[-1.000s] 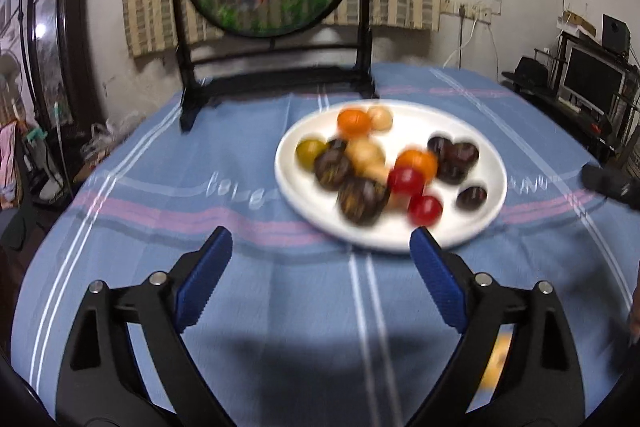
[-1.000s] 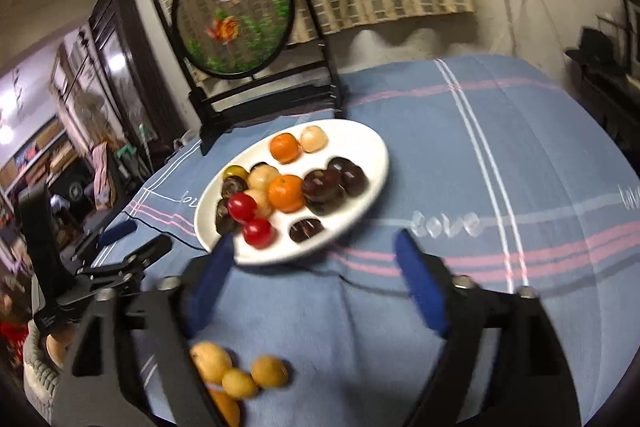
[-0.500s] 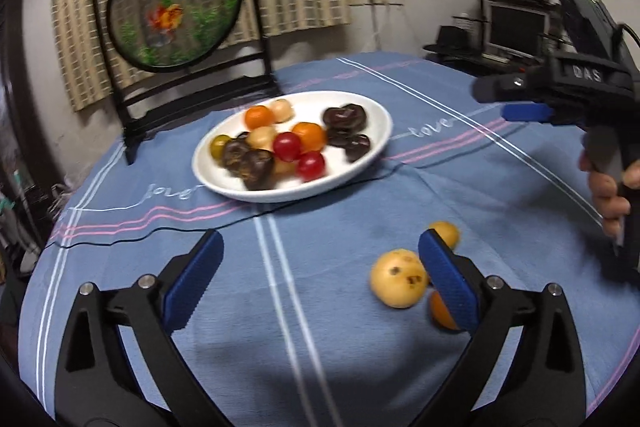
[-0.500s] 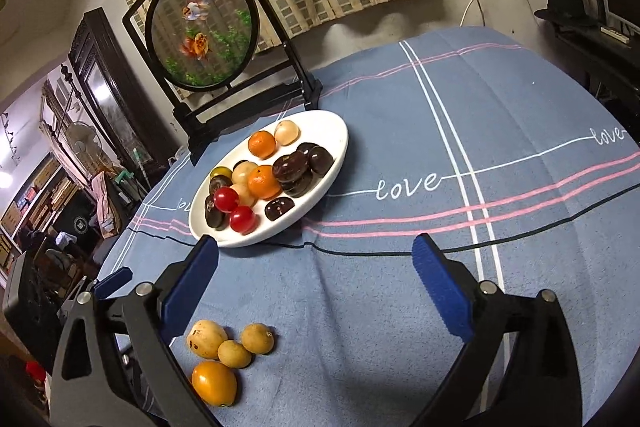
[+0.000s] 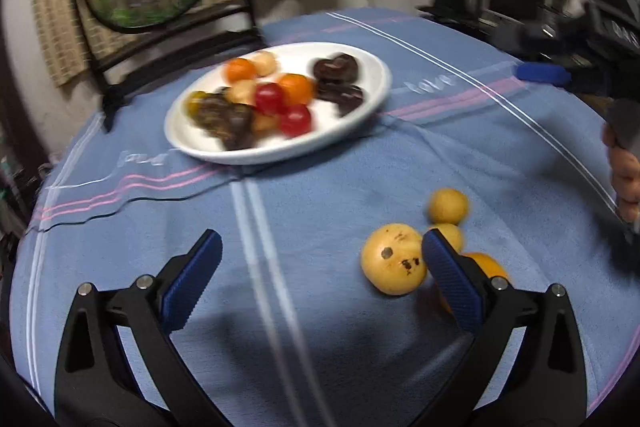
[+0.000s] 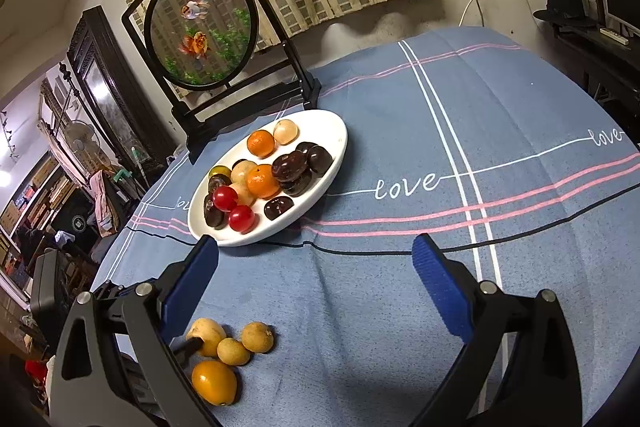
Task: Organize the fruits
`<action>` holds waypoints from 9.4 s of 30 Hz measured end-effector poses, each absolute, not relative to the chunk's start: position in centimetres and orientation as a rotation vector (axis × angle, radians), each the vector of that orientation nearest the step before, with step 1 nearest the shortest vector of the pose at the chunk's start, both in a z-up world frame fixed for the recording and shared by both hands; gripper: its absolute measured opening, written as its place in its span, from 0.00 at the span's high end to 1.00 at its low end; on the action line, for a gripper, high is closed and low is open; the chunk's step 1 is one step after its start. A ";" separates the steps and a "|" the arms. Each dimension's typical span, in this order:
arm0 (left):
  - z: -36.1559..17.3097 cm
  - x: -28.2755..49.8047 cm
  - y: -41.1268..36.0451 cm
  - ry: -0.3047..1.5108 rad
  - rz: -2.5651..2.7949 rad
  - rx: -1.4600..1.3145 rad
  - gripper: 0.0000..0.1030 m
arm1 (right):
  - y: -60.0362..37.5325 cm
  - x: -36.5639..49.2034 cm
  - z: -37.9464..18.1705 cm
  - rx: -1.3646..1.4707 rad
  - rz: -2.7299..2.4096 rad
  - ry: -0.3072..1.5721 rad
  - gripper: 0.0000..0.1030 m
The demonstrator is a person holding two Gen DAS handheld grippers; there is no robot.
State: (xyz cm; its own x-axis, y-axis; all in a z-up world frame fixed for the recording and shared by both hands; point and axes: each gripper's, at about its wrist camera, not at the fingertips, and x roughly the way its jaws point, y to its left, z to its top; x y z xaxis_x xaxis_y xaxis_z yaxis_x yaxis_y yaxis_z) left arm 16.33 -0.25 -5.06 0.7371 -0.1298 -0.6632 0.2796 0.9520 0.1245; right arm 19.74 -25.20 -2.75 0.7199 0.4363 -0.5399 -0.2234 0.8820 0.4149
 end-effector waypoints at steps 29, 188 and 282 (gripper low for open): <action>-6.3 20.4 2.1 0.775 -0.127 0.180 0.28 | -24.2 19.6 -3.0 0.293 0.393 0.689 0.05; -6.2 18.6 2.8 0.850 -0.271 0.055 0.73 | -14.2 16.8 -7.7 -0.182 0.568 0.814 0.43; -0.6 28.6 3.3 0.657 -0.037 0.032 0.03 | -16.4 25.9 -0.8 0.062 0.449 0.635 0.02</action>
